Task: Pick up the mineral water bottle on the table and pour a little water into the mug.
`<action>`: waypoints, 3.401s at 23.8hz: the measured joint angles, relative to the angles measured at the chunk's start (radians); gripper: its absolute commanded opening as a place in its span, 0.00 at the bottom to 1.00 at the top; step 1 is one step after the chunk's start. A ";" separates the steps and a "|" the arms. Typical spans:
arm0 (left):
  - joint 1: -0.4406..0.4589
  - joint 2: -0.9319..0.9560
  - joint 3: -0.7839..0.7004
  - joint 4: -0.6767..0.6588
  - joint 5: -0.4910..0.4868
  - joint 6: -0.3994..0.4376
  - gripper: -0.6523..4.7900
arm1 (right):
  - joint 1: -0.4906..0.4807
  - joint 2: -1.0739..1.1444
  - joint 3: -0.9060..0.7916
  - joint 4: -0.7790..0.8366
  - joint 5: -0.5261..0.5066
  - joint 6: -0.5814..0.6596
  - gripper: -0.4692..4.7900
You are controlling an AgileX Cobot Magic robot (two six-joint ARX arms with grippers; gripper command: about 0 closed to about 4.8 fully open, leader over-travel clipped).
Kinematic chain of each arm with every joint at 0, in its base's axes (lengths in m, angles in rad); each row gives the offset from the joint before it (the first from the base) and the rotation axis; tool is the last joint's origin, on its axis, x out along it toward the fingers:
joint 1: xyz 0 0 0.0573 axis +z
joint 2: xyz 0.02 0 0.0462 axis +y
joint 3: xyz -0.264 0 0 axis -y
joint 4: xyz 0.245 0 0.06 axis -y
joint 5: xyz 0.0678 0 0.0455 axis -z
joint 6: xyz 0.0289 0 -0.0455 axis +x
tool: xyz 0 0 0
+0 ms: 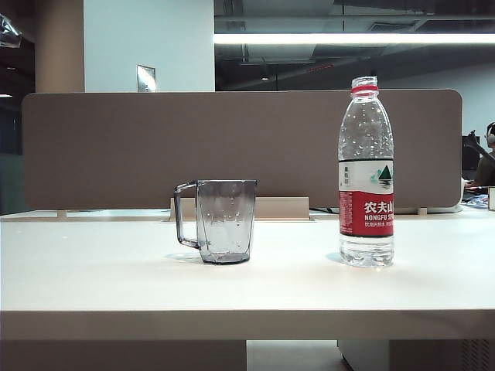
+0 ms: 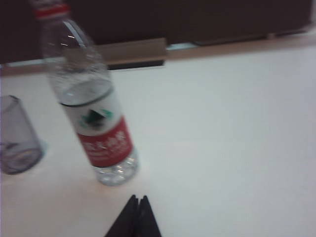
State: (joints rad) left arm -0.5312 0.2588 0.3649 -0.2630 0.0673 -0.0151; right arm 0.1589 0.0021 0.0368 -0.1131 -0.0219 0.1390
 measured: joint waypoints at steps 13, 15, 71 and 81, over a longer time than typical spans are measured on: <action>0.000 0.000 0.000 0.000 0.000 0.000 0.11 | -0.001 0.243 0.673 -0.055 0.044 -0.234 0.17; 0.000 0.000 0.000 0.000 0.000 0.000 0.11 | -0.001 0.305 0.725 -0.067 0.045 -0.265 0.21; 0.000 0.001 0.000 -0.003 0.000 0.000 0.11 | 0.201 1.505 0.009 1.383 0.201 -0.102 0.54; 0.000 0.001 0.000 -0.003 0.000 0.000 0.11 | 0.201 1.662 0.134 1.484 0.090 -0.092 0.89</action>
State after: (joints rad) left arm -0.5308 0.2596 0.3645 -0.2665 0.0673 -0.0147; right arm 0.3599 1.6642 0.1707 1.3712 0.0681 0.0471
